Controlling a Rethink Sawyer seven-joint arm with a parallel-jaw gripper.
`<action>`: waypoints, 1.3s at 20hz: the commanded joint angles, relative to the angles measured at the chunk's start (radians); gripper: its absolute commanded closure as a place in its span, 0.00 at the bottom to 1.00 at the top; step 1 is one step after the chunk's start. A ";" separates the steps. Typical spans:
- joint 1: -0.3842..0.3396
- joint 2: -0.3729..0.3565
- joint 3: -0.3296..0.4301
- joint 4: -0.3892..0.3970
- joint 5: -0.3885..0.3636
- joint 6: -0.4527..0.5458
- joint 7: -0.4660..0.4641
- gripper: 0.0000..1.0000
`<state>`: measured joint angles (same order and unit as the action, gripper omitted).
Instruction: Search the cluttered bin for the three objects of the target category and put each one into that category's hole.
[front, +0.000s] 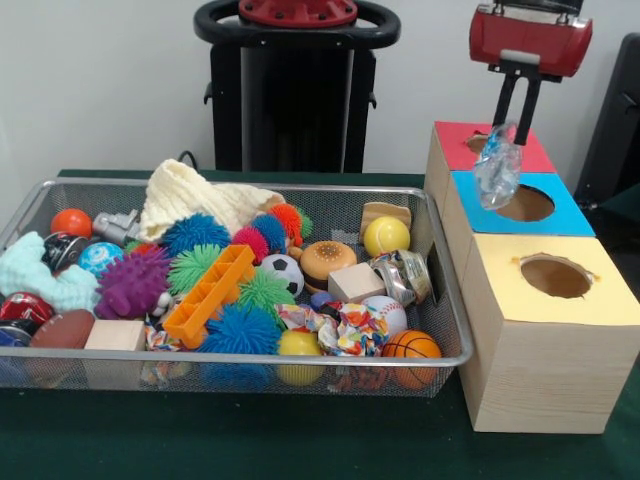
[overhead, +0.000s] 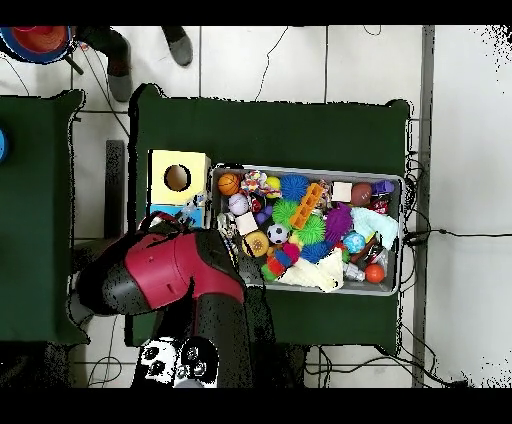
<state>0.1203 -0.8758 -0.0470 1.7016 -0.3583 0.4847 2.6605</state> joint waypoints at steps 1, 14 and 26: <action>0.001 0.069 -0.042 -0.013 0.010 0.017 0.111 1.00; 0.109 0.075 -0.124 0.017 0.015 -0.004 0.157 1.00; 0.198 0.109 -0.172 0.039 0.058 -0.057 0.179 1.00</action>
<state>0.3181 -0.8071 -0.2074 1.7015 -0.3434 0.4830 2.6605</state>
